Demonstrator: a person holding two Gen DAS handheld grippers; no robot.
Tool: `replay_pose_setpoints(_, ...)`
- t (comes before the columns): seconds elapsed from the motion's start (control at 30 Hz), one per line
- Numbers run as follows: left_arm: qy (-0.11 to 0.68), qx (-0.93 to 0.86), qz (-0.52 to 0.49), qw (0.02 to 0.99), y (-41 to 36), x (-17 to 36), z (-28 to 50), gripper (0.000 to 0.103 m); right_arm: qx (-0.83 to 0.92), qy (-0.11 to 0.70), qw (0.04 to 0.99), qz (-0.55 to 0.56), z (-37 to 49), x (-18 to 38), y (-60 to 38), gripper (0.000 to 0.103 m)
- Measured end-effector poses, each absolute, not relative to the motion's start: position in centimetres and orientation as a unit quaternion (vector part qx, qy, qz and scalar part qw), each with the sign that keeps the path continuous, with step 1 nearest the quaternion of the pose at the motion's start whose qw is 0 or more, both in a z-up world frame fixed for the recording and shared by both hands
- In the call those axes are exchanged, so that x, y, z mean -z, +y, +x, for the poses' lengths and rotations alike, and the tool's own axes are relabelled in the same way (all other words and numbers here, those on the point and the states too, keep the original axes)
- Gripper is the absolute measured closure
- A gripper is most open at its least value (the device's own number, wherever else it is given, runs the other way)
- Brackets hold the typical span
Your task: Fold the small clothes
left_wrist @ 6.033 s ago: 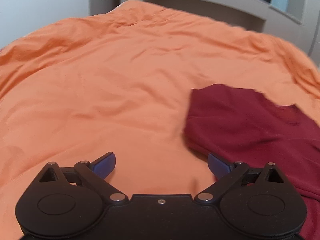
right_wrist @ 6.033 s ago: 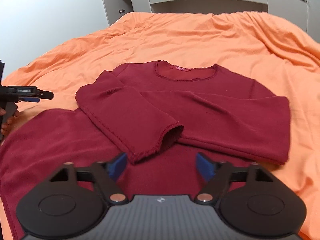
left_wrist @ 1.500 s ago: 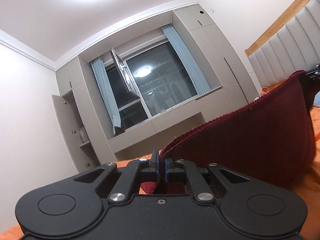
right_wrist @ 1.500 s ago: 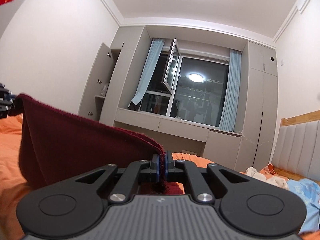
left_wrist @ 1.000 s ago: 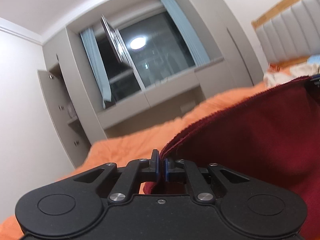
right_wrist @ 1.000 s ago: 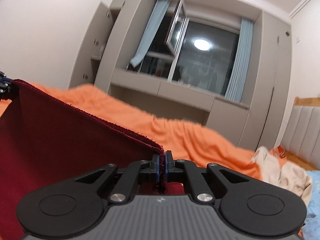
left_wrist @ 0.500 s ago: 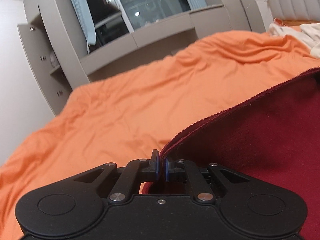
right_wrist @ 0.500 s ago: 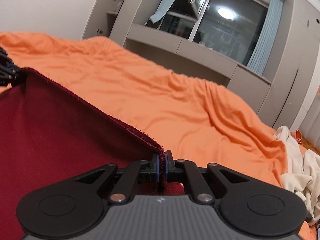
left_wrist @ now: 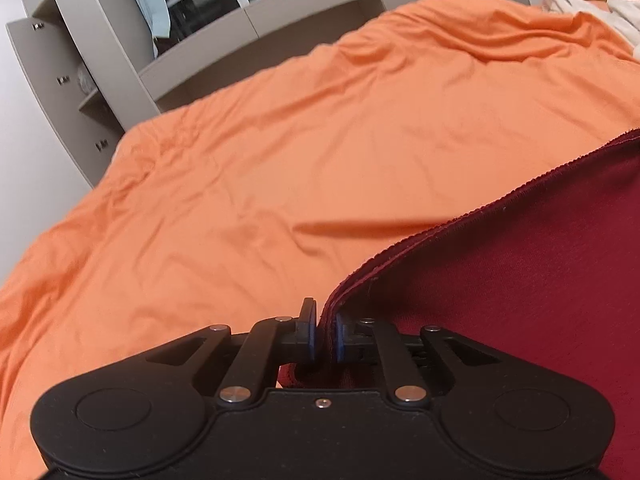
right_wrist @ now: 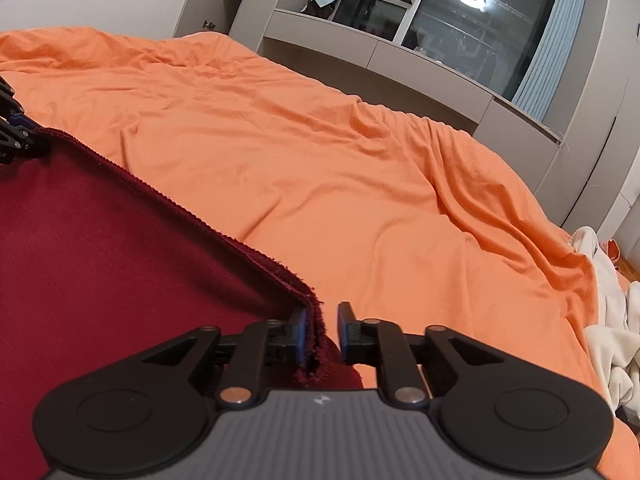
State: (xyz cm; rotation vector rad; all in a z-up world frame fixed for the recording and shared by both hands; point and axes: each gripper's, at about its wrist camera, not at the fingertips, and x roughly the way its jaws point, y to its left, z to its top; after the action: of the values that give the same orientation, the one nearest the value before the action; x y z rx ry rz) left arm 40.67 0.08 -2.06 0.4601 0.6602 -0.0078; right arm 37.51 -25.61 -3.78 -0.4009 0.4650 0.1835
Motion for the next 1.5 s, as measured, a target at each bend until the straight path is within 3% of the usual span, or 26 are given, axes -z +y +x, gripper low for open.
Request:
replay_pose_setpoints(0.2, 0.333, -0.004, 0.221, 0.917, 0.3, 2.1, 41.2, 0.076, -0.086, 0.23, 0.951, -0.19, 37.3, 3.6, -25.9, 0.055)
replay_pose_setpoints(0.3, 0.338, -0.009, 0.216, 0.916, 0.4, 2.0, 41.3, 0.059, -0.084, 0.23, 0.951, -0.19, 37.4, 3.5, -25.9, 0.033)
replay_pose_setpoints(0.37, 0.341, -0.009, 0.206, 0.917, 0.6, 1.6, 41.3, 0.035, -0.083, 0.227, 0.951, -0.191, 37.3, 3.4, -26.0, 0.018)
replay_pose_setpoints(0.47, 0.34, -0.015, 0.192, 0.92, 1.2, 0.9, 41.2, 0.022, -0.077, 0.22, 0.951, -0.203, 37.2, 3.1, -26.1, 0.007)
replay_pose_setpoints(0.6, 0.341, -0.029, 0.182, 0.922, 2.0, 0.2, 41.2, 0.013, -0.054, 0.225, 0.948, -0.216, 37.5, 3.3, -26.4, 0.003)
replay_pose_setpoints(0.8, 0.38, -0.071, 0.155, 0.909, 4.2, 1.4, 42.3, 0.012, -0.013, 0.27, 0.944, -0.189, 38.9, 4.5, -28.3, 0.0)
replay_pose_setpoints(1.1, 0.434, -0.087, 0.029, 0.896, 8.3, 2.8, 43.1, 0.007, -0.018, 0.297, 0.948, -0.115, 39.8, 4.5, -30.8, 0.0)
replay_pose_setpoints(1.5, 0.35, -0.062, -0.024, 0.934, 9.6, -3.1, 39.2, 0.001, -0.02, 0.252, 0.962, -0.104, 36.1, 0.5, -30.9, 0.0)
